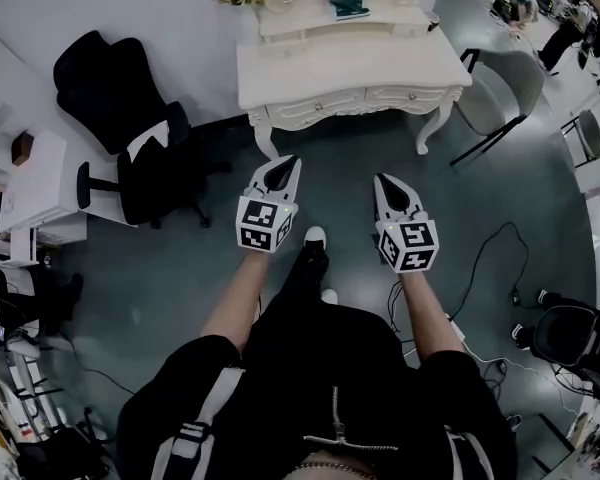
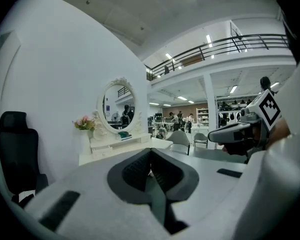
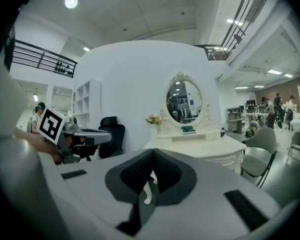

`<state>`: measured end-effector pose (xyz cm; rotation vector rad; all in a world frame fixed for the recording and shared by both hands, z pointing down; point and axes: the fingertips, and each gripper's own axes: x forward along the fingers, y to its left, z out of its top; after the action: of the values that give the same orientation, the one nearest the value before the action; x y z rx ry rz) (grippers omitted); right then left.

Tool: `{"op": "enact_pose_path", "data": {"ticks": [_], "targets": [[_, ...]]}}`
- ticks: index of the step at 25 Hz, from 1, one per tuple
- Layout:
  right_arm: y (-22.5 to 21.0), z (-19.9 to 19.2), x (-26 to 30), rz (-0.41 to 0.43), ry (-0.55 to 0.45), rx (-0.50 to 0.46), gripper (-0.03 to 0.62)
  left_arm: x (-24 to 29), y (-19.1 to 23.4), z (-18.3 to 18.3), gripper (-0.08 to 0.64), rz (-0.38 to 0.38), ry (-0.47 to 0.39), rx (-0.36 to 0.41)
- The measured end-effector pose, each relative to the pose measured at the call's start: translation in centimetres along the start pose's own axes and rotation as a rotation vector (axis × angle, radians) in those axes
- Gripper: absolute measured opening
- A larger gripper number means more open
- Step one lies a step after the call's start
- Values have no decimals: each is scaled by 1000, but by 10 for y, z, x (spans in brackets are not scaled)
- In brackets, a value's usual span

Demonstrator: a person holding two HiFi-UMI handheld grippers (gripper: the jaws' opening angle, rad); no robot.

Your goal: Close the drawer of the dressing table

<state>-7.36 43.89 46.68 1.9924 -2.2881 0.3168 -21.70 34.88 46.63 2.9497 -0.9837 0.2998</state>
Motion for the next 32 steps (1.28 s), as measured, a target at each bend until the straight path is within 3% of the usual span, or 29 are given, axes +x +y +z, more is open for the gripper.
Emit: {"op": "enact_pose_path", "data": {"ticks": [8, 18, 32], "targets": [[-41, 5, 56, -32, 26, -10, 2, 76, 29, 3, 2, -36, 1, -7], [-99, 45, 174, -63, 31, -19, 2, 196, 96, 25, 2, -89, 4, 27], [-148, 58, 276, -62, 44, -19, 2, 291, 163, 21, 2, -95, 42, 14]]}}
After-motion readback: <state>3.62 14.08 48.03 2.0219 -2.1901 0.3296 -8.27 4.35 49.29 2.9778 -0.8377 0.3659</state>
